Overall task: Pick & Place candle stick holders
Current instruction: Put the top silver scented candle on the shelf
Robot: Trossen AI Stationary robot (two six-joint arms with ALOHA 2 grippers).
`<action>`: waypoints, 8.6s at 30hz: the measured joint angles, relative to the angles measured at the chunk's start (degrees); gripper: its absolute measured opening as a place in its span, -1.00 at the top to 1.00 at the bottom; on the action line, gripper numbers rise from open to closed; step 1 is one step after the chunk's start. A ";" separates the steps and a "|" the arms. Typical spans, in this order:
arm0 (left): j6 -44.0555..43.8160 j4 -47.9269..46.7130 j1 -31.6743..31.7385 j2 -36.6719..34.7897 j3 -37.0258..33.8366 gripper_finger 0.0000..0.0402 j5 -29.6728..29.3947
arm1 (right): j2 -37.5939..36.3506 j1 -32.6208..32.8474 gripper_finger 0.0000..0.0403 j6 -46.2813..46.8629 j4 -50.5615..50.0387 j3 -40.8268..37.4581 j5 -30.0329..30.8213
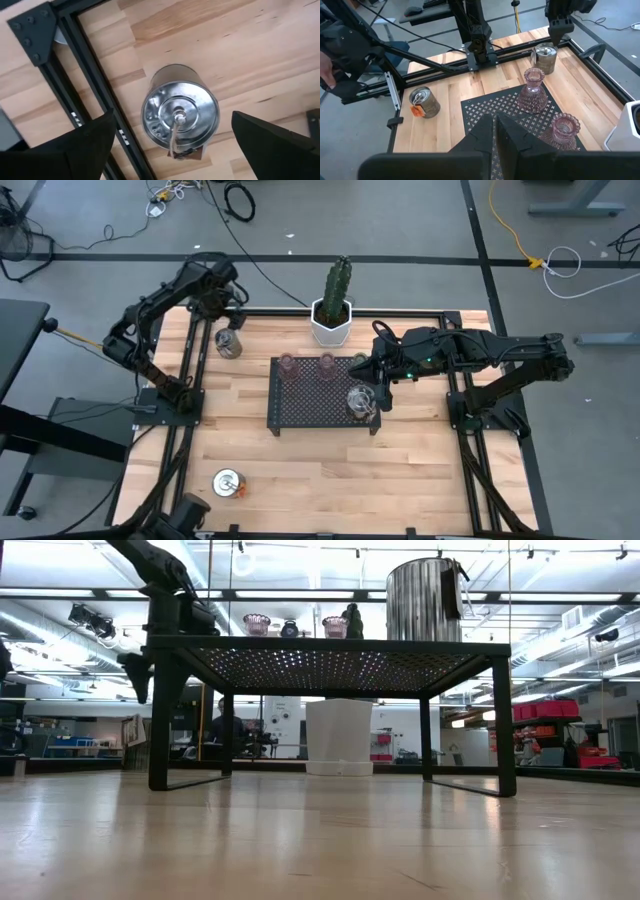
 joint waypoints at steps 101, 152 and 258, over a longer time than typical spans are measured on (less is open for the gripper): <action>-1.56 -3.78 -3.84 9.92 -0.68 -0.99 -7.04 | -12.71 -0.33 0.89 -5.80 -5.95 0.04 -2.99; -1.91 -1.52 -2.55 13.11 -3.32 -0.88 -3.49 | -12.69 -0.31 0.89 -4.50 -5.99 0.02 -3.13; -6.60 -19.39 -37.96 10.25 59.40 -0.84 10.13 | -12.69 -0.32 0.89 -4.56 -5.75 0.00 -2.98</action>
